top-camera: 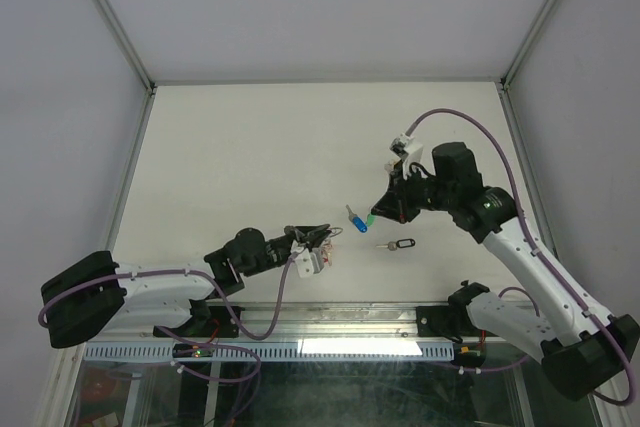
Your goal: Put the keys on the keyring
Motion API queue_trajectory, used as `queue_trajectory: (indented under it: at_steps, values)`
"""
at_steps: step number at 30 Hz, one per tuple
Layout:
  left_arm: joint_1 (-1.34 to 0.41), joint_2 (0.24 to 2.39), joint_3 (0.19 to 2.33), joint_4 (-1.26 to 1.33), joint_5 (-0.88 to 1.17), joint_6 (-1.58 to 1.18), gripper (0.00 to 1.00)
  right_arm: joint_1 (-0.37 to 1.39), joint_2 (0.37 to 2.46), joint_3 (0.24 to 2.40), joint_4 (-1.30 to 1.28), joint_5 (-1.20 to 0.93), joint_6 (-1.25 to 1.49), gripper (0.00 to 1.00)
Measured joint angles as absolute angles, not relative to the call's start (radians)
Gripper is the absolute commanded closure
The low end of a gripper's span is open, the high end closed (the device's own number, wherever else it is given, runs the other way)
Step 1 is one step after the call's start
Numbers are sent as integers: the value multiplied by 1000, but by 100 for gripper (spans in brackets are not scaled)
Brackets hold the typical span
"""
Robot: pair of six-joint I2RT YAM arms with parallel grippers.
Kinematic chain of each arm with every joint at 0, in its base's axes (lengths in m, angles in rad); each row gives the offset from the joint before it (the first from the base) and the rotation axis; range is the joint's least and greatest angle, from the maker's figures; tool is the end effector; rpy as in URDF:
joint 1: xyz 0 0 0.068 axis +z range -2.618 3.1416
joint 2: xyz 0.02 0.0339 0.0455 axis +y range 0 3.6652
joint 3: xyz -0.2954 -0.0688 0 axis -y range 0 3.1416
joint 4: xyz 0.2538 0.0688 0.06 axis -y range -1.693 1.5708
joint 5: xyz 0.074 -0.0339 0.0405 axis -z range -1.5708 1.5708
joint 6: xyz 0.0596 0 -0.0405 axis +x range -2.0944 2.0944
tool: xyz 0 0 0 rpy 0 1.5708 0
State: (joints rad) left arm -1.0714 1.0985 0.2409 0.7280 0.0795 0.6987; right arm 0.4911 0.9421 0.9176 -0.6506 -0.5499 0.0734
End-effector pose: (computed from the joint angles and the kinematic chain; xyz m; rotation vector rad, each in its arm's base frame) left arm 0.1057 -0.2036 0.2066 1.3620 1.0372 -0.3452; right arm 0.1607 0.1213 0.3282 -0.7705 2.1537 0.9174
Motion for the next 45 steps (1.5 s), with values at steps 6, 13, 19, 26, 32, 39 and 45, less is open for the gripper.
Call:
queue_trajectory:
  at_steps: [6,13,19,26,32,39,45]
  values:
    - [-1071,1093,234,733,80,711,100,573,949,918,-618,-579,197,100]
    - [-1071,1093,234,723,79,731,100,722,1016,918,-593,-562,328,100]
    - [-1071,1069,234,709,83,750,100,817,1079,945,-633,-430,307,100]
    - [-1071,1018,234,672,115,757,100,838,1007,976,-618,-344,52,100]
    - [-1071,1008,234,640,170,770,100,860,965,998,-635,-364,-286,100]
    - [-1071,994,234,618,220,775,100,861,1142,1162,-789,-418,-583,100]
    - [-1071,993,234,606,230,775,100,864,1274,1229,-901,-461,-713,100]
